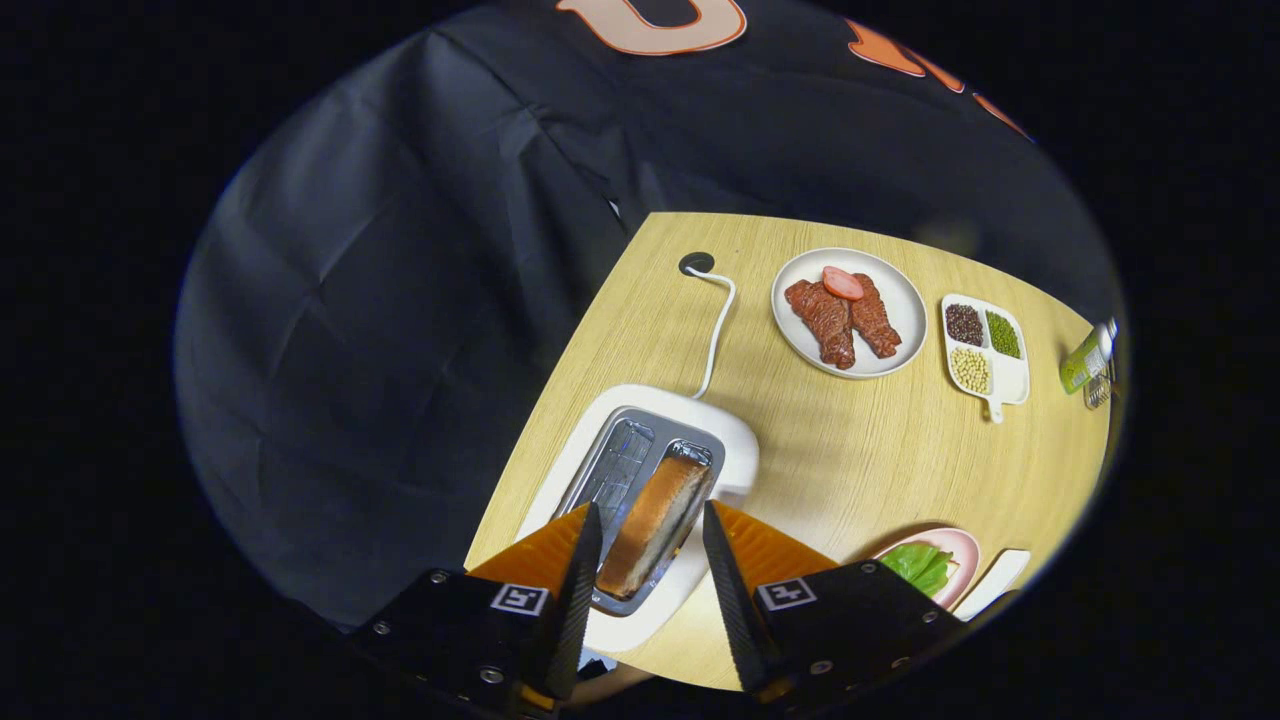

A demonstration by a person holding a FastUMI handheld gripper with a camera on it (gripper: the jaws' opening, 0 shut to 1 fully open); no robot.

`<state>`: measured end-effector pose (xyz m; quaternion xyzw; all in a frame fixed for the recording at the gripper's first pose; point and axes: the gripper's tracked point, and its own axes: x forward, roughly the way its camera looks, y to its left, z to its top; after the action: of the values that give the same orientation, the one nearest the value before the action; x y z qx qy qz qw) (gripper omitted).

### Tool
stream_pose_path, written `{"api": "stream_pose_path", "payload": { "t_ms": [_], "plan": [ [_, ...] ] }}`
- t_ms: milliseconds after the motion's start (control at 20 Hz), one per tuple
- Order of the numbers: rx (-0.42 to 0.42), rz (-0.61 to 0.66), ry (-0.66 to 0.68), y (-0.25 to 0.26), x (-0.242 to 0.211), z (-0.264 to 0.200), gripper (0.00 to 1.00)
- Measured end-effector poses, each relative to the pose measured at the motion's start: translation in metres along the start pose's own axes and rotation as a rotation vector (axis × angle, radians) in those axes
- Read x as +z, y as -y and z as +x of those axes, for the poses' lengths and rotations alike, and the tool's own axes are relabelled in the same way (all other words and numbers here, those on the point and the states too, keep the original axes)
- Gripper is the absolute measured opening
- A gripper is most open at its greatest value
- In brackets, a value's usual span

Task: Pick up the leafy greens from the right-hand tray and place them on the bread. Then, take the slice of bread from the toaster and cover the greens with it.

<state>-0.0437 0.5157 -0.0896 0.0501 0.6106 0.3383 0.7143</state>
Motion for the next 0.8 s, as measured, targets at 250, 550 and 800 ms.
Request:
{"api": "stream_pose_path", "payload": {
  "t_ms": [250, 550, 800],
  "plan": [
    [-0.022, -0.021, -0.046, -0.002, -0.008, 0.019, 0.46],
    [-0.042, -0.054, -0.029, -0.001, -0.005, 0.018, 0.2],
    [0.016, -0.026, 0.005, 0.0, 0.0, 0.003, 0.13]
  ]
}}
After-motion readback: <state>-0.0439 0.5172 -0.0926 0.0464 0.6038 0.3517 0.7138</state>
